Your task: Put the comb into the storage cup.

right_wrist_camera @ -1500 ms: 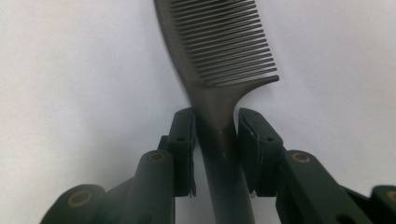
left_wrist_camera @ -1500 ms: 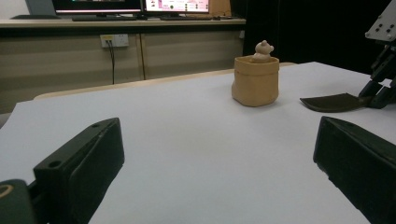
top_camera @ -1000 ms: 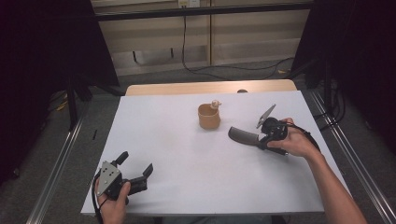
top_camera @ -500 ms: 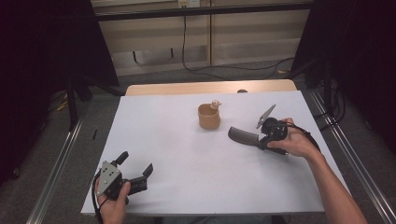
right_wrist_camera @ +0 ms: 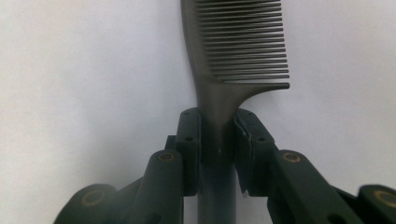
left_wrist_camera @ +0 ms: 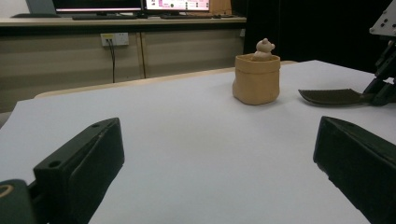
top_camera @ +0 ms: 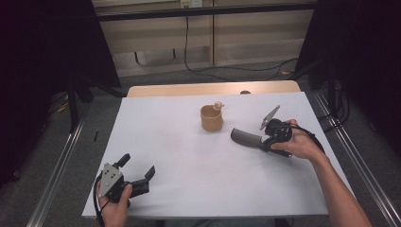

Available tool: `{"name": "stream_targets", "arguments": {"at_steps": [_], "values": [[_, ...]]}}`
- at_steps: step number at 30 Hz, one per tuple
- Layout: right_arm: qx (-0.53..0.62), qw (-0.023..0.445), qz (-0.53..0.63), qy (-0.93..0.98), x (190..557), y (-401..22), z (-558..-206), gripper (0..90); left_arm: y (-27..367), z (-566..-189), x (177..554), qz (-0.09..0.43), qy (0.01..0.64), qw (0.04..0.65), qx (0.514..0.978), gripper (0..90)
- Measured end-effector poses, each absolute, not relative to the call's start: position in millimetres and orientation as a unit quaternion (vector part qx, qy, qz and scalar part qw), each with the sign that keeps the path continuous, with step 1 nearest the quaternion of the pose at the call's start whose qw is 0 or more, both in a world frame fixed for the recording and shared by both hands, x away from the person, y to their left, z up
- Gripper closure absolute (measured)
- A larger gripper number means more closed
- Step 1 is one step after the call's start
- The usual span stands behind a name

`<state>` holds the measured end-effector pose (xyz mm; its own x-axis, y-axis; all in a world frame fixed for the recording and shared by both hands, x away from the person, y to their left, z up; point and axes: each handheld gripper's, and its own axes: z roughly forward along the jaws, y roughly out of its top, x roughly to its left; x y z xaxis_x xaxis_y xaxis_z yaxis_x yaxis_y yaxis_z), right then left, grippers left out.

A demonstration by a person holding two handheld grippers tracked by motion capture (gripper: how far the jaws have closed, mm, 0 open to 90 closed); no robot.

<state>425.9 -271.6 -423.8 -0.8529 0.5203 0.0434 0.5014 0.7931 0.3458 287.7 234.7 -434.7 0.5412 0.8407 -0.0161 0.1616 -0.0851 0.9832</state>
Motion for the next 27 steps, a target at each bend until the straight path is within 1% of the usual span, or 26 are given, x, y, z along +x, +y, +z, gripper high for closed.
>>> {"name": "stream_targets", "arguments": {"at_steps": [16, 27], "values": [[0.282, 0.043, 0.208, 0.936, 421.4, -276.5, -411.1, 72.5, 234.6, -434.9, 287.9, 0.301, 0.375, 0.565, 0.670, 2.0], [0.293, 0.062, 0.239, 0.924, 416.2, -283.2, -401.7, 72.6, 234.4, -434.9, 287.7, 0.302, 0.375, 0.564, 0.671, 2.0]]}}
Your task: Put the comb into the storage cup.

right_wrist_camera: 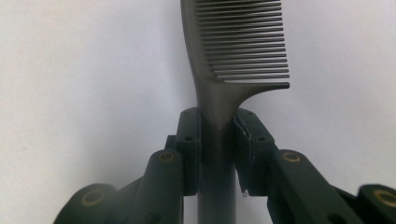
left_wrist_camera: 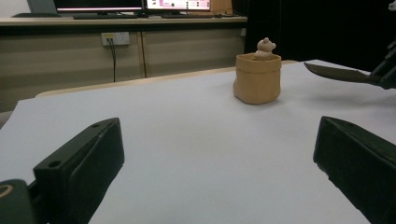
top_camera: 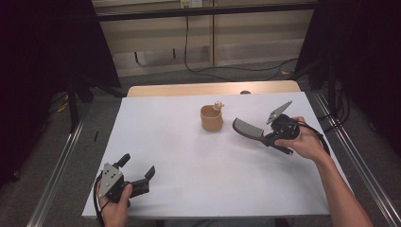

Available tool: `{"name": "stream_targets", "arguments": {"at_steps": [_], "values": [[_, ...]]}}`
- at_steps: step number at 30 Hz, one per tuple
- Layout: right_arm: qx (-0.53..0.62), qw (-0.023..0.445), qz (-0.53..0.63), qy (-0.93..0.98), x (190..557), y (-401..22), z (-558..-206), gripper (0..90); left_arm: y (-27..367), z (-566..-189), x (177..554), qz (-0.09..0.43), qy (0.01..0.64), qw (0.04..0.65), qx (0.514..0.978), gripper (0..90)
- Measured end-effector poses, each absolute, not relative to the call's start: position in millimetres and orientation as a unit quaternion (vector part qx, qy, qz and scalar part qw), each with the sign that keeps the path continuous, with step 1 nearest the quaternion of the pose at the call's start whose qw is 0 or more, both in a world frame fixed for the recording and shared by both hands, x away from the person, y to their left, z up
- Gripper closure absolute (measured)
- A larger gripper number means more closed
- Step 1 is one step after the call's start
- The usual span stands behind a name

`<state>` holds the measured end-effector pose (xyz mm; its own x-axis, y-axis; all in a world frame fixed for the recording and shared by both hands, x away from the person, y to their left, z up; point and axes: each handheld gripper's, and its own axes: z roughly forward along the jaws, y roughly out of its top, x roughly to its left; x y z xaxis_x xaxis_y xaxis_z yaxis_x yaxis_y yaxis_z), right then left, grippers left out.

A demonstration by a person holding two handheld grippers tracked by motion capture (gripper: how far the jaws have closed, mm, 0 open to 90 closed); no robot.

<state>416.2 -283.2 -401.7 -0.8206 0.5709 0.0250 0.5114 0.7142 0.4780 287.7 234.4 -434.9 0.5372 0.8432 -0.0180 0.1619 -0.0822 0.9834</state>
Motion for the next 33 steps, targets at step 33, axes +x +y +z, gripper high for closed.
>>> {"name": "stream_targets", "arguments": {"at_steps": [33], "values": [[0.359, 0.109, 0.355, 0.856, 402.5, -298.9, -400.3, 72.6, 234.8, -434.5, 287.2, 0.300, 0.375, 0.568, 0.669, 2.0]]}}
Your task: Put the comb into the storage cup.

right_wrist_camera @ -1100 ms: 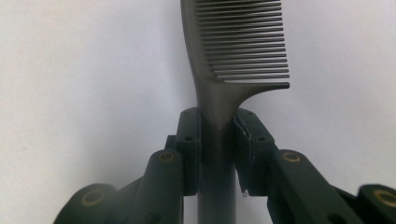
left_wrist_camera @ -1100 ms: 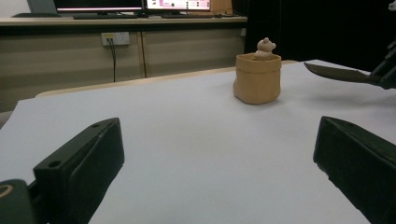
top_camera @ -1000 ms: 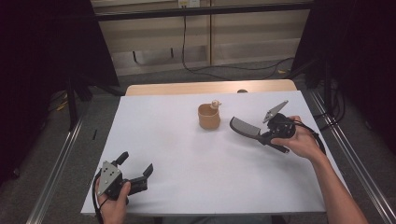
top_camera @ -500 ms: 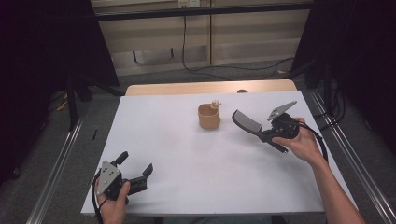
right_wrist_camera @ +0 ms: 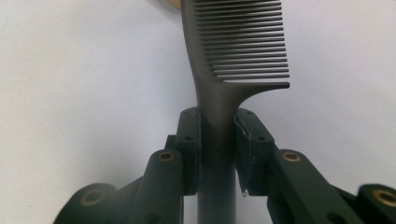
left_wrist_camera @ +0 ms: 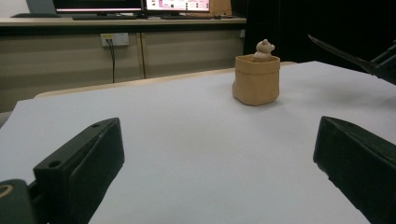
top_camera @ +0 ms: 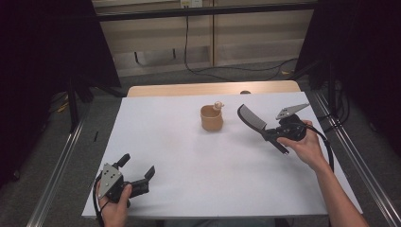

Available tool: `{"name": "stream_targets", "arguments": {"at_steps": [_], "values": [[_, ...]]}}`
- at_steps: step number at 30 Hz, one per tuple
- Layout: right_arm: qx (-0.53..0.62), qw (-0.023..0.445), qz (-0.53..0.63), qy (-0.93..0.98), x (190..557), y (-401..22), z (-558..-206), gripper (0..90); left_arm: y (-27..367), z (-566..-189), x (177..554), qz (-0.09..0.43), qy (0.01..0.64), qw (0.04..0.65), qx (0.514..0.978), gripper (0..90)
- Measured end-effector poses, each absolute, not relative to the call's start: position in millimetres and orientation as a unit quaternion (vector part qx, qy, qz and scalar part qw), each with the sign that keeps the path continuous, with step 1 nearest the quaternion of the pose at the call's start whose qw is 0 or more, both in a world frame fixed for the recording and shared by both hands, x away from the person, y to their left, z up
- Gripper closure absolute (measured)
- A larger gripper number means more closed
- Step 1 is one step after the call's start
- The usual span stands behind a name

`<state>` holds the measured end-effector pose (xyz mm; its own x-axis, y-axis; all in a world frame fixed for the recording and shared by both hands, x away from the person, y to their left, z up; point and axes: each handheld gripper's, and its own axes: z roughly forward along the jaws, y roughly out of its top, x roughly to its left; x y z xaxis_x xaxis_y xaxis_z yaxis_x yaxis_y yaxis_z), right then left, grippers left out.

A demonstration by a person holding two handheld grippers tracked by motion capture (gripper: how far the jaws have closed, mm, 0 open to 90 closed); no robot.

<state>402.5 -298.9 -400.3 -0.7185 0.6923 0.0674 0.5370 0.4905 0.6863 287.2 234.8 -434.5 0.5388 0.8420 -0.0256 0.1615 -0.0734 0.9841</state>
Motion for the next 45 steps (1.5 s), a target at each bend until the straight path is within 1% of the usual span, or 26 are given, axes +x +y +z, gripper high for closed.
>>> {"name": "stream_targets", "arguments": {"at_steps": [7, 9, 16, 23, 32, 41, 45], "values": [[0.359, 0.120, 0.383, 0.843, 399.1, -300.4, -398.8, 72.6, 236.4, -433.9, 287.0, 0.301, 0.373, 0.566, 0.670, 2.0], [0.365, 0.135, 0.393, 0.833, 397.8, -301.7, -398.1, 72.6, 236.6, -433.7, 286.9, 0.302, 0.373, 0.566, 0.670, 2.0], [0.373, 0.161, 0.419, 0.812, 394.8, -299.9, -395.3, 72.5, 235.3, -433.9, 287.6, 0.300, 0.373, 0.570, 0.668, 2.0], [0.382, 0.173, 0.449, 0.789, 391.6, -298.7, -391.4, 72.5, 236.3, -433.9, 287.3, 0.300, 0.373, 0.568, 0.669, 2.0], [0.358, 0.185, 0.496, 0.769, 386.9, -294.1, -386.6, 72.5, 235.8, -433.7, 287.4, 0.300, 0.374, 0.570, 0.667, 2.0], [0.356, 0.207, 0.535, 0.738, 384.4, -294.3, -381.5, 72.5, 235.0, -434.0, 287.8, 0.300, 0.373, 0.570, 0.668, 2.0], [0.354, 0.208, 0.546, 0.730, 383.5, -292.9, -380.1, 72.6, 234.9, -434.0, 287.8, 0.299, 0.372, 0.570, 0.669, 2.0]]}}
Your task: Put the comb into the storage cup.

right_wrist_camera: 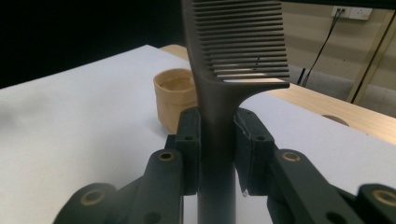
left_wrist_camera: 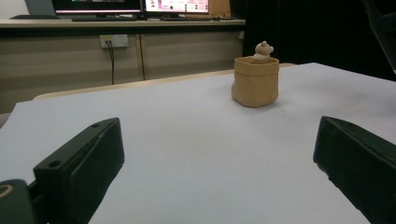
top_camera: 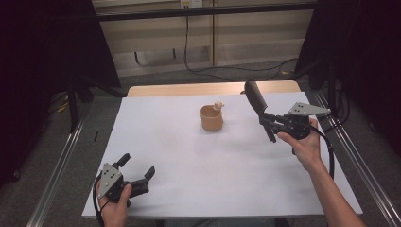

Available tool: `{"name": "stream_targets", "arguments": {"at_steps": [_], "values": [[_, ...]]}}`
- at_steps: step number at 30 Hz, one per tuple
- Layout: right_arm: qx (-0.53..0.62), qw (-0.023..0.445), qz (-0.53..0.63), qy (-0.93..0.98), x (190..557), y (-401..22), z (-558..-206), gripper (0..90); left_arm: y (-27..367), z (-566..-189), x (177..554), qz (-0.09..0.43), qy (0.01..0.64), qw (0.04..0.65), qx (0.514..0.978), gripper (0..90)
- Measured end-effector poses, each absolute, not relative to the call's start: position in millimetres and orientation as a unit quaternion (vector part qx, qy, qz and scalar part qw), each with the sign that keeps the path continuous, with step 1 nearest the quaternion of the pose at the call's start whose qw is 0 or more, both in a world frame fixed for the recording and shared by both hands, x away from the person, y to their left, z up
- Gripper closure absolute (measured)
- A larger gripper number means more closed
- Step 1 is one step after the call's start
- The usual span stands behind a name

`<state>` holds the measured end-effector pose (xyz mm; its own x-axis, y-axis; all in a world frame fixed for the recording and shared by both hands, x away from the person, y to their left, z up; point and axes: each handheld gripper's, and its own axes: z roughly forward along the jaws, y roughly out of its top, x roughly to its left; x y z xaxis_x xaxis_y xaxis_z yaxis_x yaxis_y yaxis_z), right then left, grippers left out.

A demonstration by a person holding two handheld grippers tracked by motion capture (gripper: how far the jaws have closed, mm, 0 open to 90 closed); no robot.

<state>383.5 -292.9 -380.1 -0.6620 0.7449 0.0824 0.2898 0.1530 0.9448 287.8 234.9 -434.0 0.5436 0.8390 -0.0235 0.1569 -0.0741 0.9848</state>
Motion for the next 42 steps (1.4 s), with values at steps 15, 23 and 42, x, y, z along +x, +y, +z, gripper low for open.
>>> {"name": "stream_targets", "arguments": {"at_steps": [15, 23, 42], "values": [[0.337, 0.225, 0.577, 0.710, 385.9, -282.6, -372.5, 72.6, 236.7, -433.5, 287.2, 0.301, 0.373, 0.568, 0.670, 2.0], [0.327, 0.226, 0.598, 0.696, 392.7, -271.0, -364.3, 72.6, 235.7, -433.8, 287.5, 0.302, 0.373, 0.568, 0.668, 2.0], [0.322, 0.219, 0.613, 0.687, 405.0, -254.1, -363.8, 72.6, 235.2, -434.0, 288.9, 0.300, 0.371, 0.570, 0.669, 2.0]]}}
